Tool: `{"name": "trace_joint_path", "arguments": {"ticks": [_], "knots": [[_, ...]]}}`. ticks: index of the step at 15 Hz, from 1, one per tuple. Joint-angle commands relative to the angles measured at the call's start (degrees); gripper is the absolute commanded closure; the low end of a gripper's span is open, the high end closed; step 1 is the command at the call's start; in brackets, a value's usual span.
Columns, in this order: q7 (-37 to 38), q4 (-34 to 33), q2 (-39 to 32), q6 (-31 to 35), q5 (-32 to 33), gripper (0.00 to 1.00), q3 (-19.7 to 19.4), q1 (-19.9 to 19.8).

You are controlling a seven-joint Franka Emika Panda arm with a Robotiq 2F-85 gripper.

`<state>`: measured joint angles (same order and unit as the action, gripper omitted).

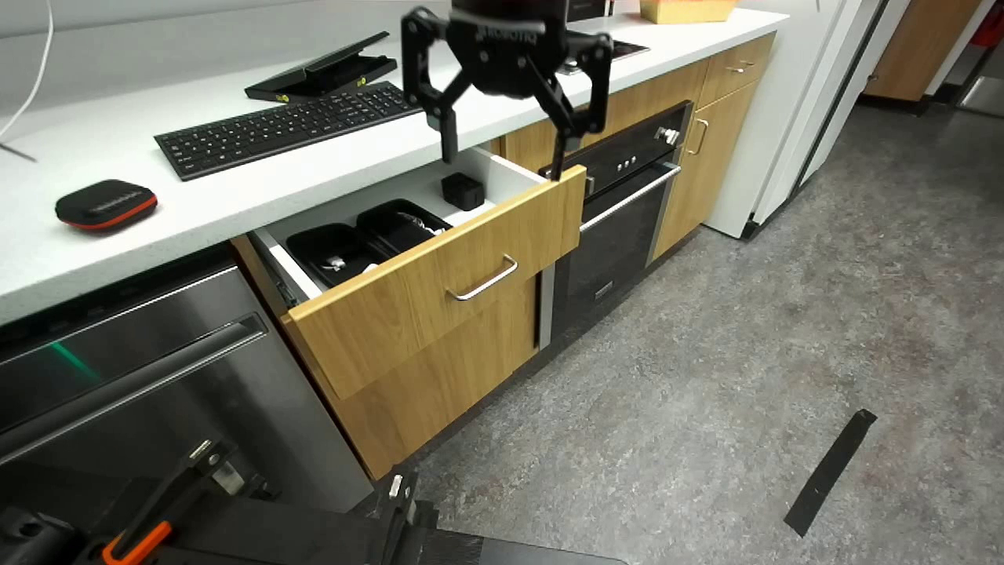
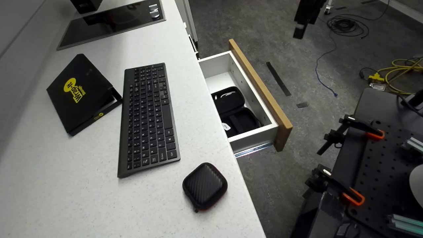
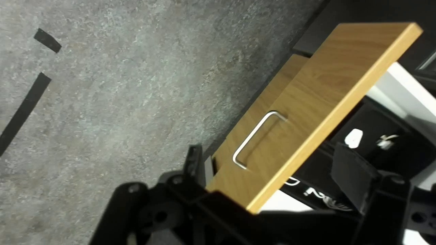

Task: Close the cabinet drawer on the left

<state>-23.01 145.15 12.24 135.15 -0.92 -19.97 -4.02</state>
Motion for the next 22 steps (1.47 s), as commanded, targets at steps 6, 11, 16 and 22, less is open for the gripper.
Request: {"name": "trace_joint_path", "arguments": {"ticks": [6,11,16,22], "knots": [[2.11,-5.97,-18.36,9.88,-6.03,0.0,4.58,-5.46],[2.49,-7.84,-20.4,9.85,-6.42,0.0,5.04,-6.11],[14.08,-10.52,-31.09,23.09,-2.28,0.0,4.52,-6.76],[19.07,-16.93,-41.41,28.56,-5.6,0.0,8.37,-9.32]]}}
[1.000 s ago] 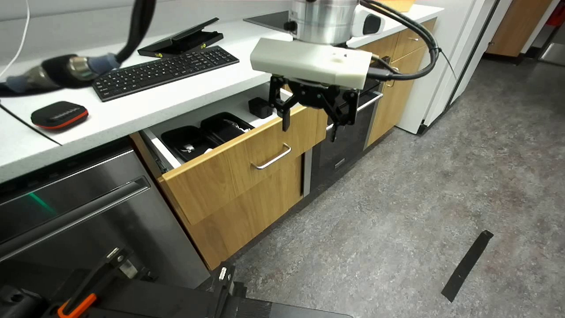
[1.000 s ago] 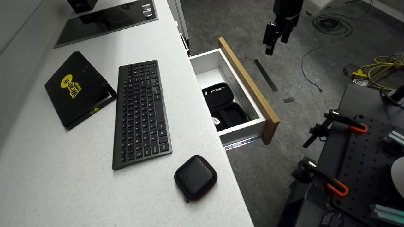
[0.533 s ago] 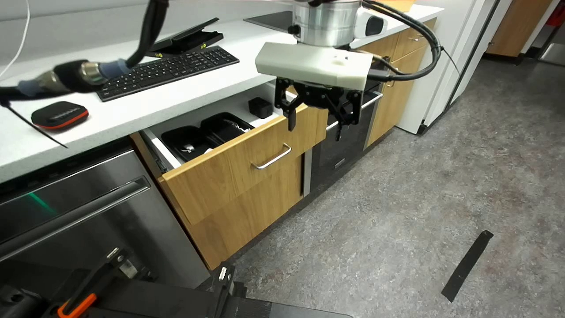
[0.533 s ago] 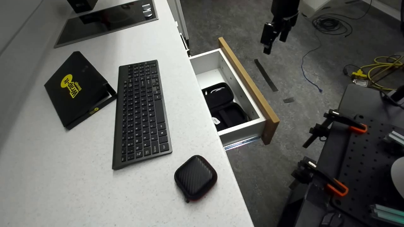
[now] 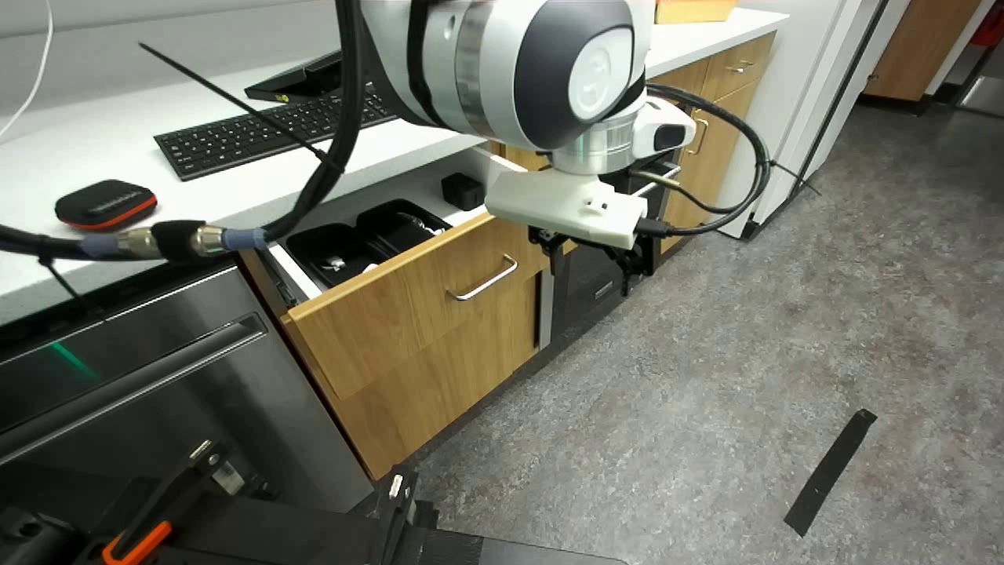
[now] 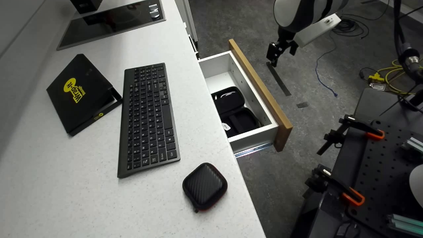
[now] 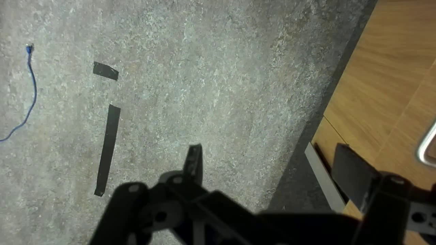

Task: Close the cabinet drawer on the left

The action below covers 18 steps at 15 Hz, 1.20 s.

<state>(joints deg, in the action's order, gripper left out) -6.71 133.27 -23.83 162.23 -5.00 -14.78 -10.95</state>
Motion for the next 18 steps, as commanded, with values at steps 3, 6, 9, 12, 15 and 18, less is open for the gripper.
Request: {"name": "trace_joint_path", "arguments": {"ticks": [3,6,9,12,15,18], "knots": [[2.48,-9.85,-9.53,0.12,-3.93,0.0,7.33,-5.11],[1.24,-15.18,-14.13,0.23,-5.97,0.0,11.3,-8.07],[0.92,-18.37,-16.26,-0.96,-5.5,0.0,13.51,-8.73],[0.2,-19.02,-16.83,-0.63,-4.39,0.0,14.77,-7.77],[-1.17,-18.42,-16.05,-1.04,-4.32,0.0,17.5,-7.16],[-1.61,-18.47,-15.82,-1.15,-4.38,0.0,19.73,-6.13]]}}
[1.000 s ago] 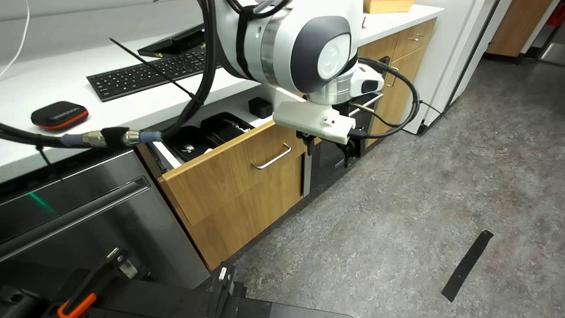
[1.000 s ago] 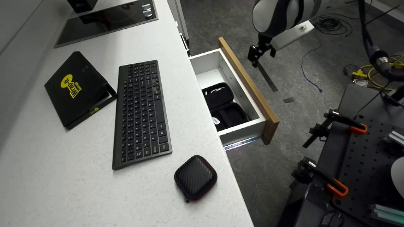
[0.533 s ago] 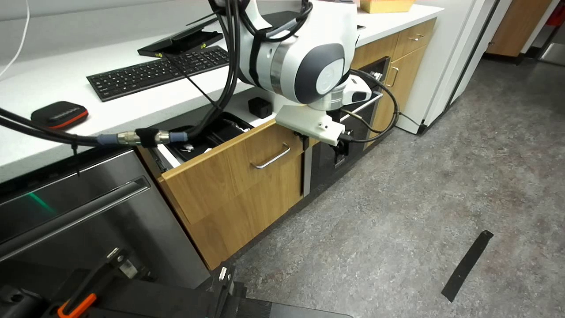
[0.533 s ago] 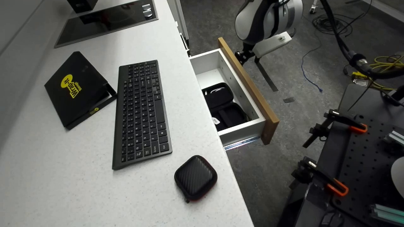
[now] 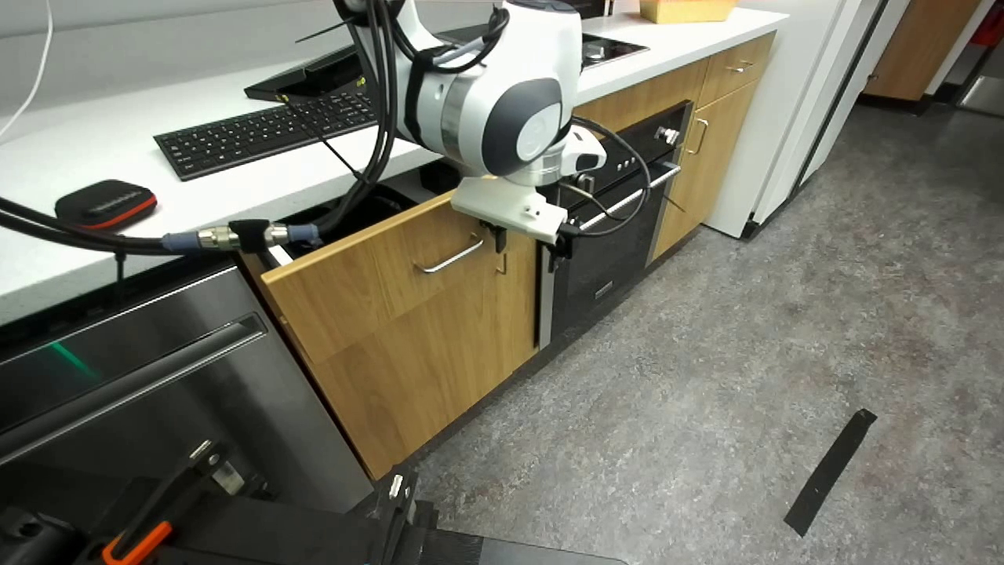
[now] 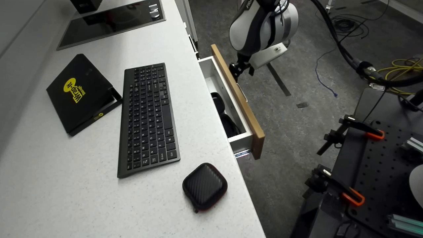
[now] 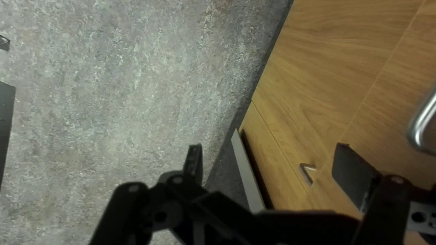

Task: Close the cabinet drawer on the left

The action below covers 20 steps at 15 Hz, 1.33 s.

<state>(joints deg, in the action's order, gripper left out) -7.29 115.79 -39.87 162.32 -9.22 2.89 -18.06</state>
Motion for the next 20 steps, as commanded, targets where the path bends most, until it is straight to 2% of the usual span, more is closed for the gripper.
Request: {"name": "trace_joint_path", "arguments": {"ticks": [1,2,3,10,13,20], "knots": [[-1.15,-1.2,0.4,-2.05,-0.3,0.0,2.87,1.11],[-1.48,-1.14,0.82,-3.08,-0.71,0.0,3.86,0.79],[-0.37,-0.27,0.14,-0.4,-0.44,0.0,2.12,1.23],[-0.53,-0.69,0.26,-0.87,-0.65,0.0,3.38,1.45],[-0.55,-3.43,-2.18,-0.36,-1.33,0.0,4.61,1.49],[0.32,-9.78,-7.18,0.25,-0.84,0.0,6.3,4.66]]}}
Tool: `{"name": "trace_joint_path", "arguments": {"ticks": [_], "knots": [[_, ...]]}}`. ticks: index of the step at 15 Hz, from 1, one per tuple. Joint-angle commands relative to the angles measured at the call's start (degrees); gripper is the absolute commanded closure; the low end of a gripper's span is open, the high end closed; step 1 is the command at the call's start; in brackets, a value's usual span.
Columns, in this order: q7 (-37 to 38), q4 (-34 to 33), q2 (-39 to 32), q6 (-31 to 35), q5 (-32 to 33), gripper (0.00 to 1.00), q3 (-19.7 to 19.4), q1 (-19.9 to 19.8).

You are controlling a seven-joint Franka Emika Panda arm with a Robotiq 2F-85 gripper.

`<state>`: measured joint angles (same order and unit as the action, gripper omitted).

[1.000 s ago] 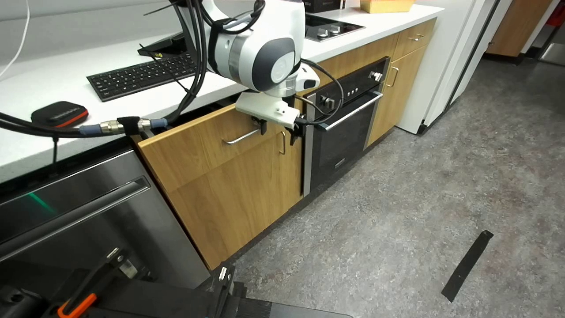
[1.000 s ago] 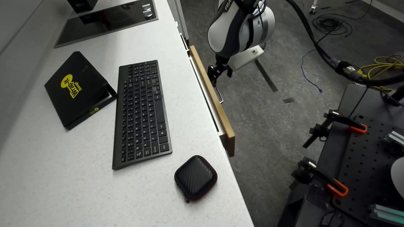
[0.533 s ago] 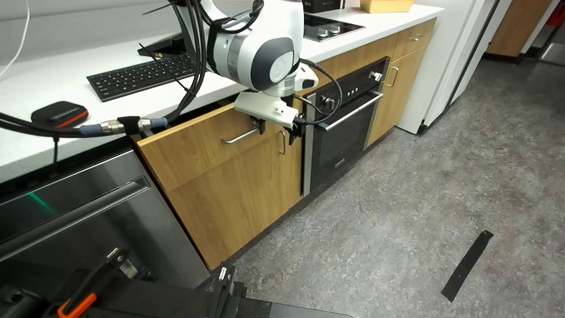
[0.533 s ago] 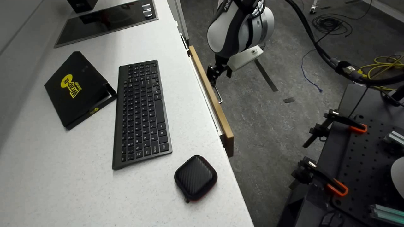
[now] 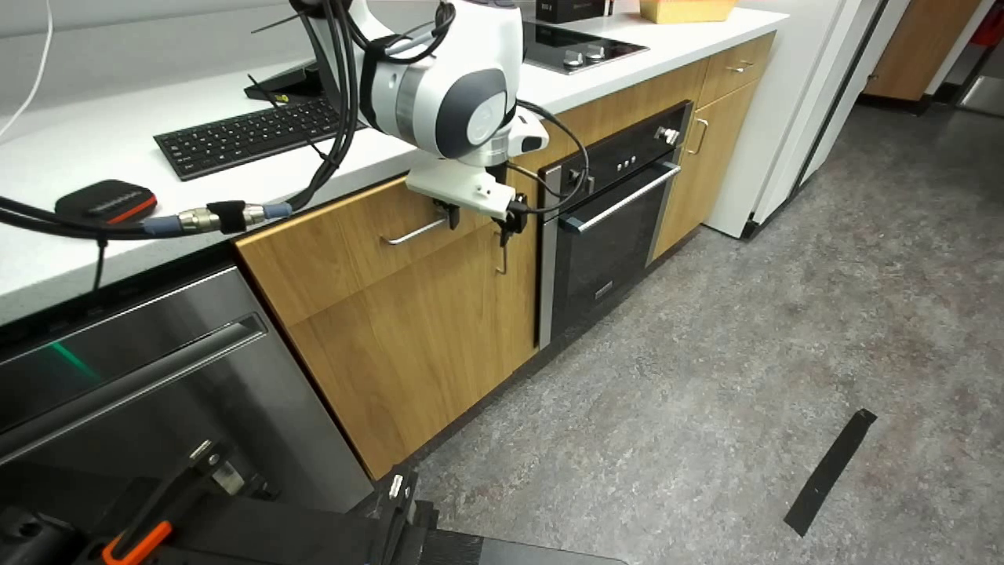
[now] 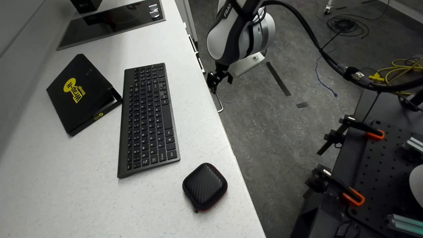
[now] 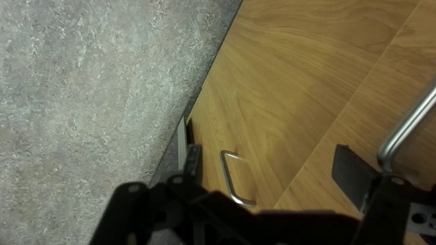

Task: Close the cabinet drawer on the left

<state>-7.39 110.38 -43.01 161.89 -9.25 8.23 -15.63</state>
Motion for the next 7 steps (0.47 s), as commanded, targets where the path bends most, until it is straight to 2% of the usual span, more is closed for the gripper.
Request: {"name": "trace_joint_path", "arguments": {"ticks": [1,3,4,7], "knots": [[0.53,-5.22,-4.55,0.78,-0.79,0.0,1.22,2.71],[0.6,-5.75,-4.69,0.11,-0.76,0.0,1.13,3.19],[-0.16,-2.66,-1.78,-0.05,-0.37,0.0,-0.21,1.6],[-0.14,-3.2,-2.46,-0.05,-0.34,0.0,-0.24,1.58]]}}
